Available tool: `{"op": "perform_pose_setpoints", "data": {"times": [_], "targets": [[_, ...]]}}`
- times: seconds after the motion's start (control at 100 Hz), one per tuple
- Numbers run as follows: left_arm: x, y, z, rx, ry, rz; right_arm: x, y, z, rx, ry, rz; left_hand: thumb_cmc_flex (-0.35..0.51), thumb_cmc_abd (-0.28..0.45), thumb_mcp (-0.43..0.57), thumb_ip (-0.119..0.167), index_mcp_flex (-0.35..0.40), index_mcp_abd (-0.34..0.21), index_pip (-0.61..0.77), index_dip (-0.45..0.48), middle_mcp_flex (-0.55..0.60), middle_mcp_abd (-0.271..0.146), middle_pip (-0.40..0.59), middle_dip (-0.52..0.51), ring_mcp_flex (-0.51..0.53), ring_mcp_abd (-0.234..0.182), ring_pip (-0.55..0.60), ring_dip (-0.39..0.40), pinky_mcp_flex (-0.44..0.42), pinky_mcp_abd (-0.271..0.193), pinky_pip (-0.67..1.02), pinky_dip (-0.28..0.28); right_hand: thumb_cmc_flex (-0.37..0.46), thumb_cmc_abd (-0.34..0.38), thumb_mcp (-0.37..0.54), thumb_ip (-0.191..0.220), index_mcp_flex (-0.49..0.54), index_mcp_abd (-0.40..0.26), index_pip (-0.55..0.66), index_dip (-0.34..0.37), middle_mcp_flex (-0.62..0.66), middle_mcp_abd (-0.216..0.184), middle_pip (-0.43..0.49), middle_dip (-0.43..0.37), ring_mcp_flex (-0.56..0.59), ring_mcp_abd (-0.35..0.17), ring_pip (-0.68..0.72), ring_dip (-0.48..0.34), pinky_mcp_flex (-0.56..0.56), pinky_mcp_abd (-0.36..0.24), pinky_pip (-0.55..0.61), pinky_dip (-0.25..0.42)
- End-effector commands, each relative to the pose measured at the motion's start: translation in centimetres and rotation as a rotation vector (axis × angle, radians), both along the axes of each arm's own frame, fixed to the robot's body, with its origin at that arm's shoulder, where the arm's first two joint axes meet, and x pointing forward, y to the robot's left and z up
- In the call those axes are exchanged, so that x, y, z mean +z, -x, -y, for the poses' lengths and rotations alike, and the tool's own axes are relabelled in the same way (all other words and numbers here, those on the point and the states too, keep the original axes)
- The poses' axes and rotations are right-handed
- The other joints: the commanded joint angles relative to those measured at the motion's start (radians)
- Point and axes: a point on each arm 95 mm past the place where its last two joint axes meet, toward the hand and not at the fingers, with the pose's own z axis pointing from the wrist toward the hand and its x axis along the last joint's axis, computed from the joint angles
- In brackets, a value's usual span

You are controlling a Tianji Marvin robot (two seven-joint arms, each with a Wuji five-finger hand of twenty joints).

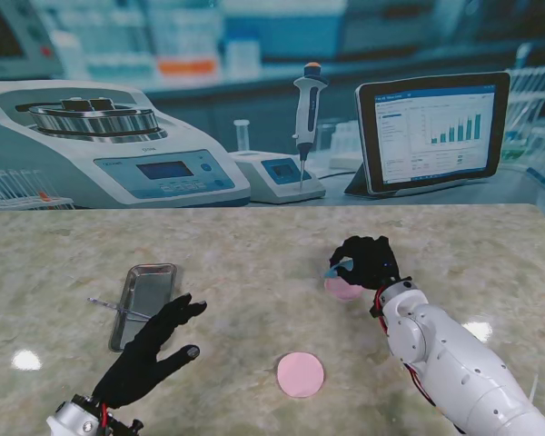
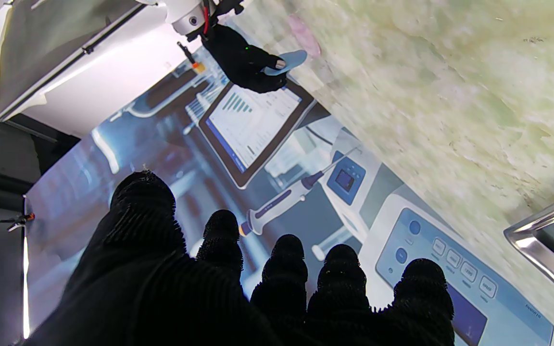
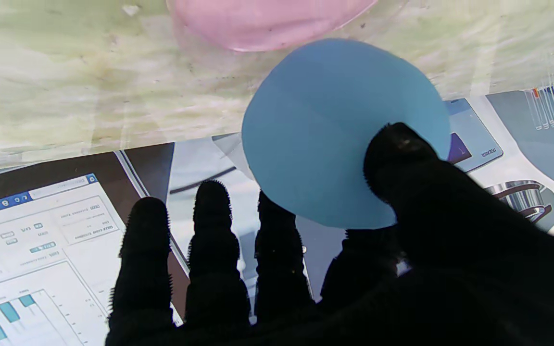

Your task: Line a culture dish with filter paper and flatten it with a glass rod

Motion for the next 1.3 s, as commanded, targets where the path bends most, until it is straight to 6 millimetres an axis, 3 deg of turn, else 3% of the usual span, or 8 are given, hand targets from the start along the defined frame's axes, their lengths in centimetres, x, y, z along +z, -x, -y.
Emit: {"op": "perform_pose_setpoints", "data": {"times": [0.0,0.44,1.11,1.29], "targets": [[0.1,0.2,0.1,-0.001,-0.001,-0.001,-0.3,-0.1,0.1,-0.005,0.003,-0.008,0.011,0.027,-0.019,0.009,0.014,-0.014,0.019,0.006,-0.006,-0.016,0.008,0.036,-0.026,-0.002,0.0,0.008,-0.006,-0.006,-0.033,0.013,-0.014,0.003,0.027,-0.022,0.07,-0.097,0.085,0.015,-0.011,-0.02,0.014,0.002,0.01,-0.022,0.026,0.007,-0.011,0.01,0.029,-0.008],[0.1,0.3,0.0,-0.001,-0.004,-0.006,-1.1,-0.5,-0.1,0.009,0.025,-0.064,0.011,0.026,-0.019,0.009,0.015,-0.014,0.019,0.007,-0.005,-0.015,0.008,0.036,-0.026,-0.003,0.0,0.008,-0.006,-0.006,-0.033,0.012,-0.027,-0.008,0.035,-0.049,0.06,-0.118,0.086,-0.029,-0.02,-0.03,0.01,-0.006,-0.004,-0.024,0.025,0.003,-0.021,0.006,0.026,-0.014],[0.3,0.2,0.0,0.002,-0.004,-0.003,-1.5,-0.6,0.1,0.007,0.072,-0.139,0.012,0.026,-0.019,0.009,0.015,-0.014,0.019,0.007,-0.005,-0.016,0.008,0.036,-0.026,-0.003,0.0,0.008,-0.006,-0.006,-0.032,0.012,-0.006,-0.019,0.021,-0.046,0.015,-0.103,0.115,-0.091,-0.051,-0.014,-0.003,-0.015,-0.039,-0.019,0.018,0.001,-0.037,0.005,0.018,-0.017],[0.3,0.3,0.0,0.003,-0.004,-0.003,-1.4,-0.5,0.0,0.007,0.082,-0.157,0.012,0.026,-0.019,0.009,0.014,-0.013,0.019,0.007,-0.005,-0.015,0.008,0.036,-0.026,-0.002,0.0,0.008,-0.006,-0.006,-0.032,0.012,-0.021,-0.041,0.009,-0.045,-0.091,-0.057,0.087,-0.101,-0.099,0.0,-0.016,-0.018,-0.07,-0.016,0.01,0.0,-0.05,0.0,0.01,-0.018]]}}
